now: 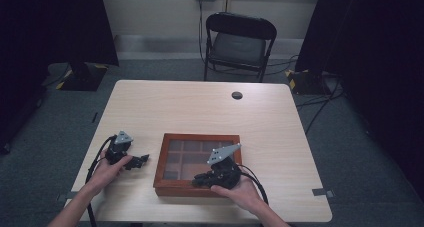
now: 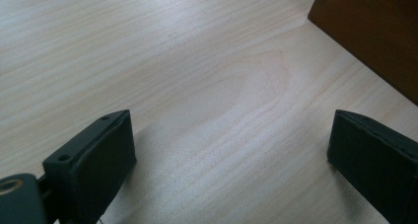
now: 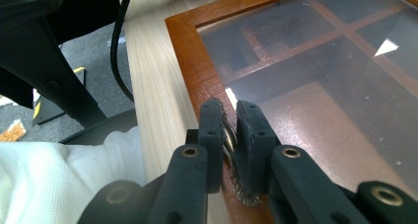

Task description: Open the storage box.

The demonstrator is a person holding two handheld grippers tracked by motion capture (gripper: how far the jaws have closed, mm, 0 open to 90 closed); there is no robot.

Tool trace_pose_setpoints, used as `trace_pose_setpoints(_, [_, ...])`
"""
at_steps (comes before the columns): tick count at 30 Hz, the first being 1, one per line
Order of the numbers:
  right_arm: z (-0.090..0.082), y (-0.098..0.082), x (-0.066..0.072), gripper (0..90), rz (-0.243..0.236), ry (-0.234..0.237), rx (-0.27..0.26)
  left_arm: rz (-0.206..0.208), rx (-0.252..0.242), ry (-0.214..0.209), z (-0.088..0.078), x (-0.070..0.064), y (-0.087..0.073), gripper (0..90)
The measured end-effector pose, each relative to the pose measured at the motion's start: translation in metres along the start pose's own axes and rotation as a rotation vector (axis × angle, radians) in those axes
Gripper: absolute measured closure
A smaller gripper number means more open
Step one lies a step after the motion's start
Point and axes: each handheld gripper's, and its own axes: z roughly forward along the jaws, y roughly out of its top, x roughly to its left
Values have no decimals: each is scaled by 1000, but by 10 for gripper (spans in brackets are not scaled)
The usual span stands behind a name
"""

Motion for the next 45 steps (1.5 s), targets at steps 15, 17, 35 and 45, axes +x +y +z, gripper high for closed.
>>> trace_pose_setpoints(15, [-8, 8, 0, 821, 12, 2, -19, 9, 4, -3, 0, 1, 0, 35])
trace_pose_setpoints(17, [-9, 9, 0, 821, 19, 3, -22, 10, 5, -3, 0, 1, 0, 35])
trace_pose_setpoints(35, [-16, 17, -1, 820, 26, 4, -39, 5, 4, -5, 0, 1, 0, 34])
trace_pose_setpoints(45, [-24, 26, -2, 820, 28, -2, -65, 12, 6, -3, 0, 1, 0, 34])
